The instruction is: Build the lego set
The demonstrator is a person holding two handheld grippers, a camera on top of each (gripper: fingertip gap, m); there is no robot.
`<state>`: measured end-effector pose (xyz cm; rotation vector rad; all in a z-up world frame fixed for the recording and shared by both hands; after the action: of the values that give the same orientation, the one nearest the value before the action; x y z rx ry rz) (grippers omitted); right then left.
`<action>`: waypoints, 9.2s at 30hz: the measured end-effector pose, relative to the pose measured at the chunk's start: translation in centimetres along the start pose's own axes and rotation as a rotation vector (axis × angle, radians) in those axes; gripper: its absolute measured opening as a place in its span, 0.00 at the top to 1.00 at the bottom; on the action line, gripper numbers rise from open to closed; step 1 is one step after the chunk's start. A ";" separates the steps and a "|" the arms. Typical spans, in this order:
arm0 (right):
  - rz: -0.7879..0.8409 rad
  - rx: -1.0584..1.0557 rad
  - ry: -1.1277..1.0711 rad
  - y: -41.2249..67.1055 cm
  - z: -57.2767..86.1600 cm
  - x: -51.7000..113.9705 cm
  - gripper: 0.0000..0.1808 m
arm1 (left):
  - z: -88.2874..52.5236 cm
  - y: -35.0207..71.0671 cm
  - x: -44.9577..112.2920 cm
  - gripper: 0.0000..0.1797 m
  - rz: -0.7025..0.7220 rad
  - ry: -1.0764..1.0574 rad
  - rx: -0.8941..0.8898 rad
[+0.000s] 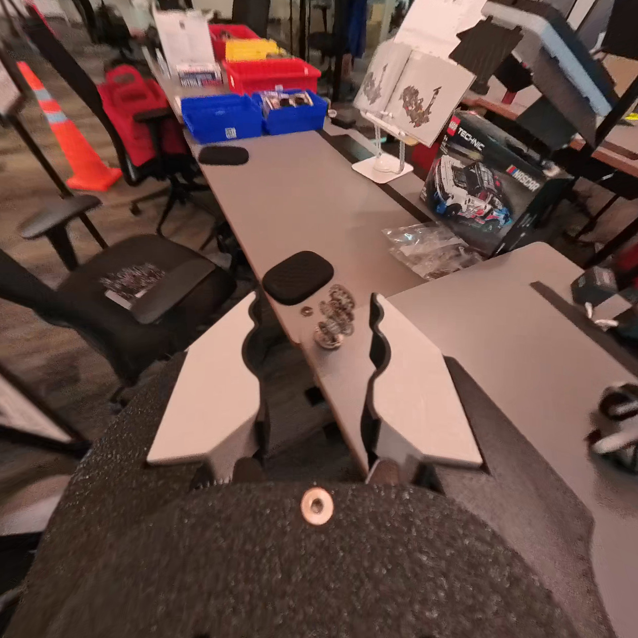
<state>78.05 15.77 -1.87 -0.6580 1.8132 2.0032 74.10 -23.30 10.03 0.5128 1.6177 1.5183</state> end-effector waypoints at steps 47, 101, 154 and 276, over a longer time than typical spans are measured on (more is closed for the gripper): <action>-0.522 -1.146 -0.240 -3.0 27.3 58.8 1.00 | -4.5 5.5 20.9 0.68 -0.226 0.390 -0.119; 0.363 -1.611 -0.215 9.8 -17.2 -5.2 1.00 | 30.0 -16.1 -31.4 0.68 0.004 0.847 -0.246; 0.676 -1.608 0.424 -13.6 -100.8 -33.9 1.00 | 9.3 -35.6 -92.9 0.67 -0.042 1.020 -0.265; -0.801 -0.769 -1.071 71.8 -52.1 99.5 1.00 | -123.1 14.0 57.5 0.65 -0.235 -1.020 0.467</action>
<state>-38.78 -48.47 -1.92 -0.2730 0.0979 1.7940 -58.82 -51.50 -3.86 1.0857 1.1121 0.4949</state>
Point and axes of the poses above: each gripper's, where its closed fingertips meet, x out along the fingers, y out of its top, z = x × y across the jaws, the point moved 3 cm from there along -x, back along the fingers, and after that the axes turned 13 degrees about -z, right-handed, at the moved point
